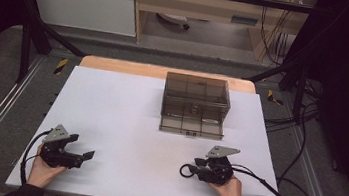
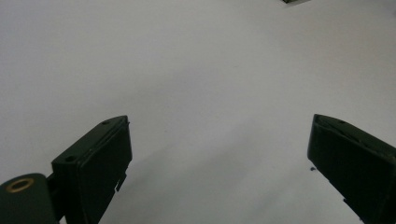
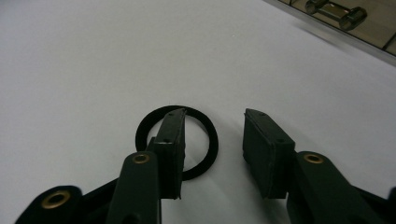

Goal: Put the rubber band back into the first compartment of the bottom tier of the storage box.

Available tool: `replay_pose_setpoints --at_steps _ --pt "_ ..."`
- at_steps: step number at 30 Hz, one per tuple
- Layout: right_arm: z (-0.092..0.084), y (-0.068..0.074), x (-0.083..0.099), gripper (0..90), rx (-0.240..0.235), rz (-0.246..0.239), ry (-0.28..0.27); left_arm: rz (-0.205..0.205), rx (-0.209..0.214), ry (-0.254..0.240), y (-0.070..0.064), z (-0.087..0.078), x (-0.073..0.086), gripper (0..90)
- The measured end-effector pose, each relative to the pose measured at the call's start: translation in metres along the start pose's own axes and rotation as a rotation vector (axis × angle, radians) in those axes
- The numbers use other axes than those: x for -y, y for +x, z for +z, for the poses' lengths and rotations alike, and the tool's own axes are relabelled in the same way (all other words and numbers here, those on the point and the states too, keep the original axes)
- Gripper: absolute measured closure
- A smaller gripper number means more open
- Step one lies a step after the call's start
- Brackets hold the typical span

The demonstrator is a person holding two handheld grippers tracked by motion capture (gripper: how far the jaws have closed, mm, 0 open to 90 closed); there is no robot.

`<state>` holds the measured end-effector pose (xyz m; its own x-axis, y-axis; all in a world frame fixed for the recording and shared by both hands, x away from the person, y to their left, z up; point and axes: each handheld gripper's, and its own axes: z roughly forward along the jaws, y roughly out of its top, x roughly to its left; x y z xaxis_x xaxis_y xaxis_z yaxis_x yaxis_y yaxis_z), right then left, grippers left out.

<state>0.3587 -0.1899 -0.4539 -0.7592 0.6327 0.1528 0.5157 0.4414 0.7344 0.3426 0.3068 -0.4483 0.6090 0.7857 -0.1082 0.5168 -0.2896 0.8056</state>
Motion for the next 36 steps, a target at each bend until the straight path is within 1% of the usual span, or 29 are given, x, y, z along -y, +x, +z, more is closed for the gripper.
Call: replay_pose_setpoints --at_steps 1,5,11,15,27,36 --pt "0.0000 0.0000 0.0000 63.3 -0.006 -0.002 0.006 0.000 0.000 0.000 0.0000 -0.0001 0.0000 6.0" --pt "-0.0007 -0.0001 -0.0002 68.5 -0.013 -0.007 0.005 0.001 0.000 -0.001 0.0000 -0.0004 0.0000 6.0" --pt "-0.0008 -0.0003 -0.0002 73.5 -0.020 -0.009 0.015 0.000 0.000 0.000 -0.0001 -0.0001 0.0000 6.0" --pt "-0.0009 -0.0003 -0.0003 74.6 -0.024 -0.005 0.020 0.001 -0.002 0.001 -0.0001 0.0000 0.0000 6.0" --pt "0.0009 -0.0008 0.0000 80.2 -0.017 0.002 0.029 0.004 -0.002 0.005 0.0000 -0.0001 -0.0001 6.0" --pt "0.0005 -0.0015 -0.0006 85.9 -0.032 0.008 0.031 0.004 -0.002 0.006 0.0000 0.0000 0.0000 6.0"
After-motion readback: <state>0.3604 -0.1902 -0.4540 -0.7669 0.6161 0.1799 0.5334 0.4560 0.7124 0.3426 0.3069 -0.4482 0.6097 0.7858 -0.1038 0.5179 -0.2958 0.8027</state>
